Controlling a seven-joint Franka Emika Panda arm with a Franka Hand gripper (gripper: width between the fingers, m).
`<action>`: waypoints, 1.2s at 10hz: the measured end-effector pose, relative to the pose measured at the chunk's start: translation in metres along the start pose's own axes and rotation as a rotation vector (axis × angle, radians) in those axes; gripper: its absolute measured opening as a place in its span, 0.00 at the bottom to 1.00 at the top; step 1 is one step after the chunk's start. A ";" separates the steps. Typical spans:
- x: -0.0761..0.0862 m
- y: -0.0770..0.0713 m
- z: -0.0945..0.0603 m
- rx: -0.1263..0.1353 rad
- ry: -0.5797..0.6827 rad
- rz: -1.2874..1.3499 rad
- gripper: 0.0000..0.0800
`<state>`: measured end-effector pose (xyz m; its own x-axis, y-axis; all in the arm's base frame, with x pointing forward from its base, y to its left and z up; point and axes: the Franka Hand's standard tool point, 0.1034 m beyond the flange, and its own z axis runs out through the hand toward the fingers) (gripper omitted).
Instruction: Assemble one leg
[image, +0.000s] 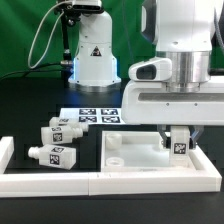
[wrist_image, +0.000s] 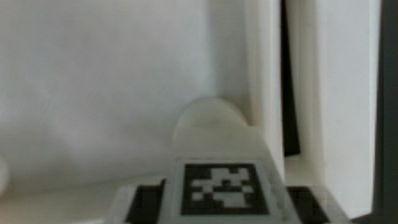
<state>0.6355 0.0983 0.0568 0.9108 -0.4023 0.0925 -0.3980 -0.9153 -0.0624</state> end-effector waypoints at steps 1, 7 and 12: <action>0.001 -0.007 -0.001 -0.016 -0.033 0.207 0.33; 0.001 -0.010 0.002 -0.016 -0.077 1.001 0.33; 0.001 -0.010 0.001 -0.010 -0.080 1.386 0.33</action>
Offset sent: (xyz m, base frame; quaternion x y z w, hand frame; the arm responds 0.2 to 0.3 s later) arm 0.0189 0.0000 0.0053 -0.0185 0.0087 0.3874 0.9217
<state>0.6406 0.1068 0.0560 -0.2204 -0.9708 -0.0950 -0.9730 0.2256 -0.0480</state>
